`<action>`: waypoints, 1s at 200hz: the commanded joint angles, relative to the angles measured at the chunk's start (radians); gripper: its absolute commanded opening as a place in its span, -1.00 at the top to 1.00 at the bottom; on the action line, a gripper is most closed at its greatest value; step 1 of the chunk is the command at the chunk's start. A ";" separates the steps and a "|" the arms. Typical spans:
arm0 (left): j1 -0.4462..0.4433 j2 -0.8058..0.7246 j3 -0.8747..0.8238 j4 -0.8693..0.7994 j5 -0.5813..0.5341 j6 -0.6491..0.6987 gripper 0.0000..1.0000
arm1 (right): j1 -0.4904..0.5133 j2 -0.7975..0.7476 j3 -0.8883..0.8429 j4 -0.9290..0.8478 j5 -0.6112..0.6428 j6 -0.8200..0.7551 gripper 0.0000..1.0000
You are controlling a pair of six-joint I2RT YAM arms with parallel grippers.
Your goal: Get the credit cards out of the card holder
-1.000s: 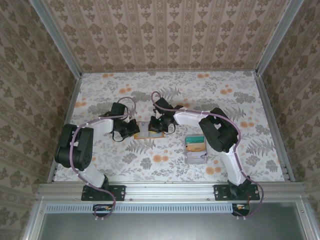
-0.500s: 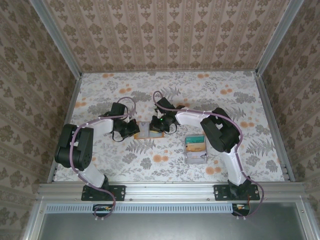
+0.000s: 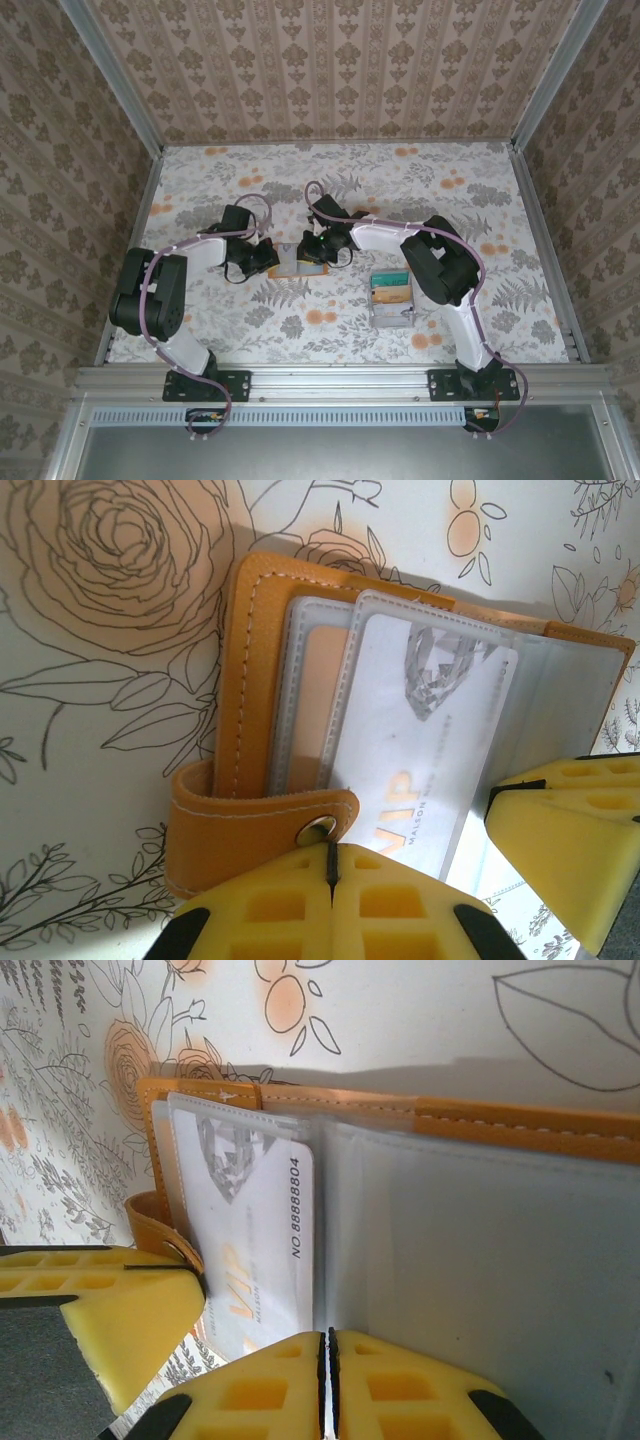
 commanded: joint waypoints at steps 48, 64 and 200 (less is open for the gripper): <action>0.009 0.032 -0.014 -0.043 -0.035 -0.016 1.00 | 0.010 0.048 0.055 -0.014 -0.035 0.001 0.62; 0.010 0.033 -0.013 -0.042 -0.038 -0.016 1.00 | 0.012 0.059 0.062 -0.028 -0.036 0.001 0.62; 0.011 0.027 -0.009 -0.050 -0.035 -0.016 1.00 | 0.020 0.064 0.052 -0.007 -0.049 0.008 1.00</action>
